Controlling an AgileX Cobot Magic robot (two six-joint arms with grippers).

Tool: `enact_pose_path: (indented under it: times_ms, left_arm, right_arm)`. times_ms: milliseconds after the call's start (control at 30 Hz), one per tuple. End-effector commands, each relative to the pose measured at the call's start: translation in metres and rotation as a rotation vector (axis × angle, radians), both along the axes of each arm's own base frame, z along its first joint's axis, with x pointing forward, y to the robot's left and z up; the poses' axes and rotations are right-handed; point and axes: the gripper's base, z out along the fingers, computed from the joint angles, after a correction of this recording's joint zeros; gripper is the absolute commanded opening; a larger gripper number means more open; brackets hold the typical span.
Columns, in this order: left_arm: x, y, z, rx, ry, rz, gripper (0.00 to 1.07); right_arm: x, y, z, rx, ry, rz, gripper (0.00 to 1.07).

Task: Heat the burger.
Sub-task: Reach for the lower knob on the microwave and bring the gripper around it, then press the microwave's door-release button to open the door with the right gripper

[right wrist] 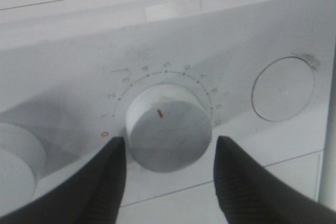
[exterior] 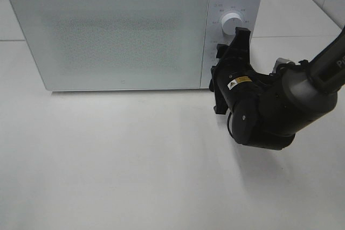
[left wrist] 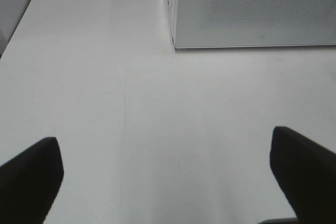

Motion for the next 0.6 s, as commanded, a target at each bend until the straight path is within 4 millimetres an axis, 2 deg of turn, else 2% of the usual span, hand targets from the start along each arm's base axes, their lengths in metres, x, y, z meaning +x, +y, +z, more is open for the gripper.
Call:
enact_pose_path:
  times_ms: [33,300,600]
  left_arm:
    - [-0.002,0.0,0.0,-0.003,-0.031,0.003,1.0]
    - [-0.002,0.0,0.0,-0.003,-0.031,0.003,1.0]
    - [-0.002,0.0,0.0,-0.003,-0.031,0.003,1.0]
  right_arm:
    - [-0.002,0.001,0.003,-0.037,-0.013,0.021,0.54]
    - [-0.013,-0.006,0.011,-0.131,-0.012,0.054,0.72]
    - [-0.031,-0.013,0.022,-0.284,0.037,0.141,0.73]
